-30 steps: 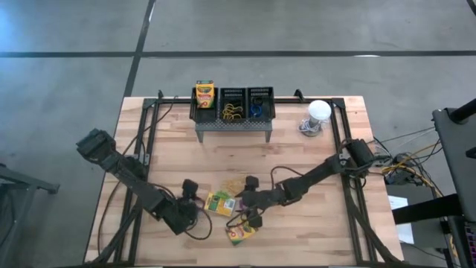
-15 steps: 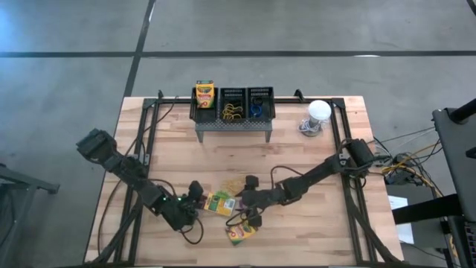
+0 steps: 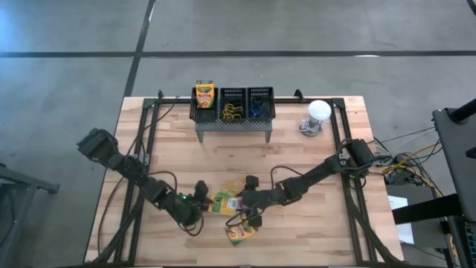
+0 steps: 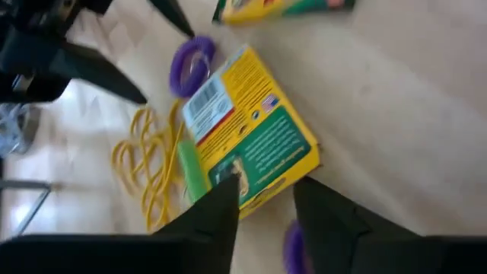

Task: Pick & Place Office Desk Supplies
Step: Put the yellow crayon box in the left black bin on the shelf

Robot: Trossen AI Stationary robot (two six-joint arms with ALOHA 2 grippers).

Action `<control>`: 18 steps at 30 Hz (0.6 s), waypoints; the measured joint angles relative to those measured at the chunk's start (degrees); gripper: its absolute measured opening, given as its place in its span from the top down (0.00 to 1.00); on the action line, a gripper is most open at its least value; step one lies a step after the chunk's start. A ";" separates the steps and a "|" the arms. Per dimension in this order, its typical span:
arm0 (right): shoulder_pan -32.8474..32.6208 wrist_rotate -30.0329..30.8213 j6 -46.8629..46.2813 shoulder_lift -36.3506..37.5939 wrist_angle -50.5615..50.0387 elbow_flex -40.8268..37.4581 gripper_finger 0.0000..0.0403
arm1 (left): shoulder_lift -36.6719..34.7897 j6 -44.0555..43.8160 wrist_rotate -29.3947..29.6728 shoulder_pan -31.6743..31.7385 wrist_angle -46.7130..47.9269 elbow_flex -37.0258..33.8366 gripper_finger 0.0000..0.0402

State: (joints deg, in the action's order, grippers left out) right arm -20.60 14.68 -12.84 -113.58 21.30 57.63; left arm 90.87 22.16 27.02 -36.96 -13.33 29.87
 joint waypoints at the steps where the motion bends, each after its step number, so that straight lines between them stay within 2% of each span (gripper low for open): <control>1: 0.00 0.00 -0.02 0.00 0.00 0.00 0.39 | 0.00 -0.02 -1.25 0.24 -0.96 -0.02 0.70; 5: -0.12 -0.17 -0.02 0.00 -0.07 0.00 0.39 | 0.32 -0.04 -5.14 1.02 -4.11 -0.20 0.78; 12: -0.22 -0.17 -0.03 0.01 -0.54 -0.02 0.40 | 1.20 -0.51 -5.85 1.10 -5.12 1.18 0.97; 15: -0.66 -0.13 -0.47 0.92 -3.21 -0.06 0.40 | -0.05 -6.45 -4.60 0.96 -3.84 3.51 0.99; 18: -1.71 1.55 -0.47 3.46 -6.52 -0.06 0.41 | -2.39 -13.11 -4.57 0.97 3.70 7.96 0.99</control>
State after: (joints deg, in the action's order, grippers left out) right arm -22.31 16.23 -13.31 -110.12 14.78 57.57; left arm 88.48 9.05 22.45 -35.99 -9.63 37.83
